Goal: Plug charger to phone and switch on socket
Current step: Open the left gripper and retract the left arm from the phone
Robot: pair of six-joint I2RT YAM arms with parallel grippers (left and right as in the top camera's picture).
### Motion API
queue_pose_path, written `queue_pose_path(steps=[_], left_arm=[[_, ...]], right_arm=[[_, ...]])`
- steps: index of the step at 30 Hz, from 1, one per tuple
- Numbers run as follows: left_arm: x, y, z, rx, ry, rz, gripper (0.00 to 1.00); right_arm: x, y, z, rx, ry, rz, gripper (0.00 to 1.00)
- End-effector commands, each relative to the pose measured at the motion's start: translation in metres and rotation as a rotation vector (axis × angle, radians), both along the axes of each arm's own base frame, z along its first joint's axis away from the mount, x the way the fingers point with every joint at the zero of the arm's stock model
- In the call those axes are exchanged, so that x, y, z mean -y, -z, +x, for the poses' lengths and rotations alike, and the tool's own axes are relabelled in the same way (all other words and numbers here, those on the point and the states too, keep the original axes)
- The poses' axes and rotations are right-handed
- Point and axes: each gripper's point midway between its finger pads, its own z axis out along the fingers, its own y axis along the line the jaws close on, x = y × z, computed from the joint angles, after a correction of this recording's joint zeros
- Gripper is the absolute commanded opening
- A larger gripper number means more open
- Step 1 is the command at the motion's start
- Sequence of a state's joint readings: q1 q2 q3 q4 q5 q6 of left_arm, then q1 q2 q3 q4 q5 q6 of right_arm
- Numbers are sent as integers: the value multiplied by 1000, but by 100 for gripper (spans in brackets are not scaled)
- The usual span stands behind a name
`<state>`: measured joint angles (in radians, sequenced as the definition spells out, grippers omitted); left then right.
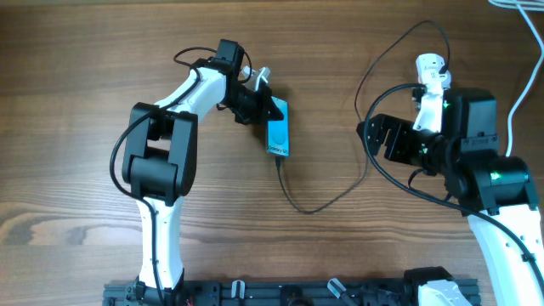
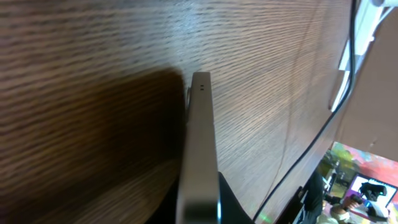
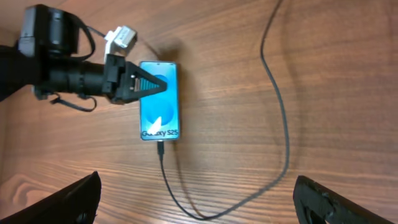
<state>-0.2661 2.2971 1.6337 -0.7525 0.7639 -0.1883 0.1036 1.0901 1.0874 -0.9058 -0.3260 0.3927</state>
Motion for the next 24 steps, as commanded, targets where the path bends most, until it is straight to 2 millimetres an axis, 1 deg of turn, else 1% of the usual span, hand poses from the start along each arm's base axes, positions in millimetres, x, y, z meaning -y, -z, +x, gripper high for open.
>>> queue_pose_path(steps=[1,3,4,11,15,19,22,24], left_arm=[[-24,23,3,29,-6,178,9],[-28,26,3,30,-9,210,11],[-29,26,3,31,-10,212,13],[-29,26,3,31,-10,213,18],[-30,27,0,15,-8,217,23],[-33,28,-4,-1,-7,237,32],[-35,29,-6,-12,-7,247,34],[-36,30,-8,-17,-6,254,33]], right_arm=[[6,2,-1,-30,61,1,99],[6,3,-2,-42,70,6,100],[6,3,-3,-44,70,6,99],[6,4,-3,-62,102,32,99],[6,4,-3,-62,102,32,99],[6,4,-3,-65,102,31,99],[6,5,-3,-66,103,30,99],[7,5,-2,-66,104,28,99]])
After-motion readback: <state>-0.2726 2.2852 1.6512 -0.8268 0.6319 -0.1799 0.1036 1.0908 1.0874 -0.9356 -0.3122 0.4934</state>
